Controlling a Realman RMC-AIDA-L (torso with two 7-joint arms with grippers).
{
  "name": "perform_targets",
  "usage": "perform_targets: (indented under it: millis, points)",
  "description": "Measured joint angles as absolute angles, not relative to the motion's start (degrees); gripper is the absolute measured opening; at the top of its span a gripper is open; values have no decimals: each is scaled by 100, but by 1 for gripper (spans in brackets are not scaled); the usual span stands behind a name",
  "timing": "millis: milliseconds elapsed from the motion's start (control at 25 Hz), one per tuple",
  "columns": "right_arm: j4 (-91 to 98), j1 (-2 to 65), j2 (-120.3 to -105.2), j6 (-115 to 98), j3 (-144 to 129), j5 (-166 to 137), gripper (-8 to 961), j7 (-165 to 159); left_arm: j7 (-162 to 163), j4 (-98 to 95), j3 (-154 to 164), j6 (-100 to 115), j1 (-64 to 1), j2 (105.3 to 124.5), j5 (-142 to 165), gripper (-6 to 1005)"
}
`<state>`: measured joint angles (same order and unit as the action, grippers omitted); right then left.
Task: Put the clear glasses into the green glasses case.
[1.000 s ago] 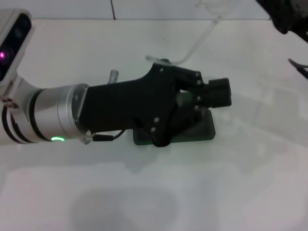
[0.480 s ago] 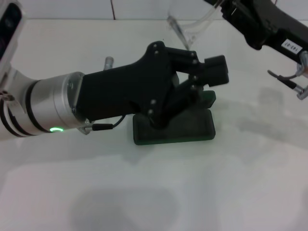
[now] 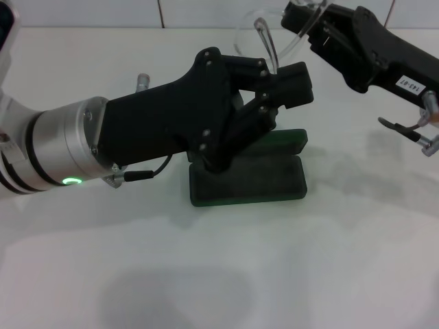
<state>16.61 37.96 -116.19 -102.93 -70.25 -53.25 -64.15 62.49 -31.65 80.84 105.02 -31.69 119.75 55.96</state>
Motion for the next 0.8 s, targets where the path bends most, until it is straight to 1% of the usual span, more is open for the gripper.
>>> perform_targets:
  millis: [800]
  points:
    - [1697,3828,-11619,-10198,-7339,-5335,97,-6416,6291,-3097,7958,10436,-3146,11966,5508,59]
